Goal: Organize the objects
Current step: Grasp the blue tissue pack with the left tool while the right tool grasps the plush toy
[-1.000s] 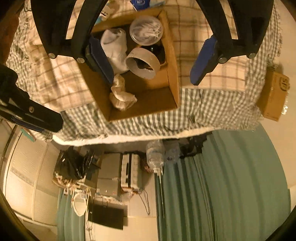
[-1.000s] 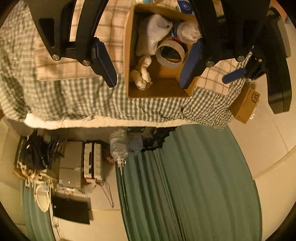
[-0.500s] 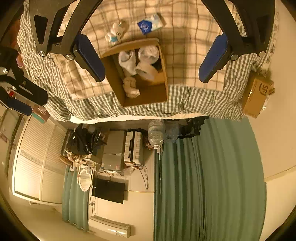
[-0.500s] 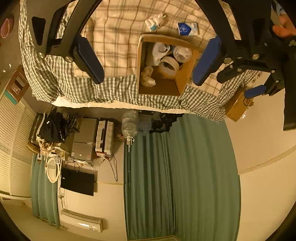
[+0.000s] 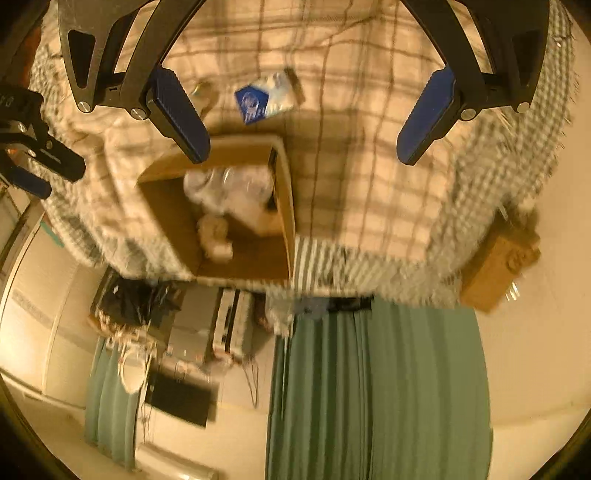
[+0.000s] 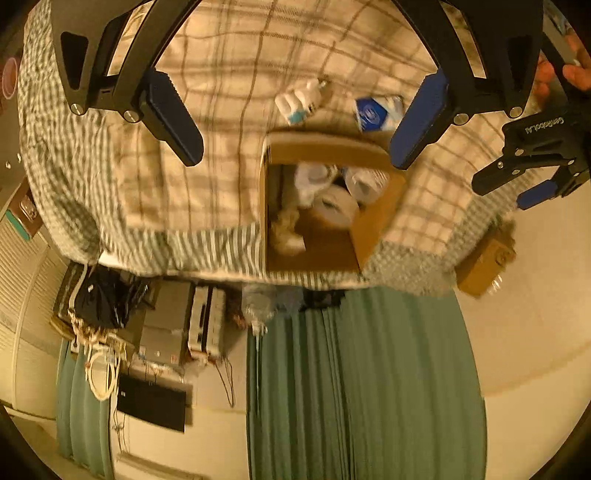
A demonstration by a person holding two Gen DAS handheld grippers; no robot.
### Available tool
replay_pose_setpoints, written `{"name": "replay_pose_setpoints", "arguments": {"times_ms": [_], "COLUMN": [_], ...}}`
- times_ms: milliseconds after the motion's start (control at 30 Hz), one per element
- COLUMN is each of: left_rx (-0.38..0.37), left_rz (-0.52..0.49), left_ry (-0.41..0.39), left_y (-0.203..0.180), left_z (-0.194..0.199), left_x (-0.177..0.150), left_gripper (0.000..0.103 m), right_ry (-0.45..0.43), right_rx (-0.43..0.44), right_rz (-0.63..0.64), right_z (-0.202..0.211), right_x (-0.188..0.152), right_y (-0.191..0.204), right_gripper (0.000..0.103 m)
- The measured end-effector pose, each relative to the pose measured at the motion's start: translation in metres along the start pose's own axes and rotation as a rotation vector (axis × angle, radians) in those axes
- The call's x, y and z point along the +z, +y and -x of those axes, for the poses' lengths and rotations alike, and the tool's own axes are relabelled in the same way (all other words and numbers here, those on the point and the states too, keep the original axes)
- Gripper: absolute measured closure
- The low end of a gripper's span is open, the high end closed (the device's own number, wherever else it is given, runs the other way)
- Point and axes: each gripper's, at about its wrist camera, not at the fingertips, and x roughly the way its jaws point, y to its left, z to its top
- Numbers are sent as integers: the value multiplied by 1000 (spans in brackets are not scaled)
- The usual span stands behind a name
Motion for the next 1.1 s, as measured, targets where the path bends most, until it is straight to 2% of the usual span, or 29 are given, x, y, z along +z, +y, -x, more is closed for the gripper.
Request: {"name": "replay_pose_setpoints", "arguments": {"times_ms": [100, 333, 500, 733, 800, 867, 900, 933, 1100], "left_rx": [2, 5, -1, -25, -32, -32, -34, -36, -55], "left_rz": [4, -26, -53, -92, -102, -105, -106, -108, -107], "left_ry": [64, 188, 262, 337, 354, 364, 369, 375, 387], "left_y": [-1, -11, -16, -27, -31, -33, -34, -36, -45], "left_z": [-31, -87, -110, -129, -133, -136, -137, -138, -145], "left_x": [-22, -58, -70, -82, -85, -85, -85, -85, -82], "left_gripper": [0, 0, 0, 0, 0, 0, 0, 0, 0], "right_ry": [73, 178, 260, 354, 375, 398, 405, 405, 374], "right_rx": [-16, -41, -12, 16, 21, 34, 45, 55, 27], "right_rz": [-2, -14, -6, -16, -28, -33, -33, -28, -25], "right_z": [-38, -105, -146, -181, -189, -194, -195, -195, -185], "right_x": [-19, -47, -67, -86, -89, -93, -94, -94, -94], "right_y": [-2, -8, -7, -11, -13, -15, -15, -14, -17], "right_gripper": [2, 2, 2, 3, 8, 26, 29, 36, 38]}}
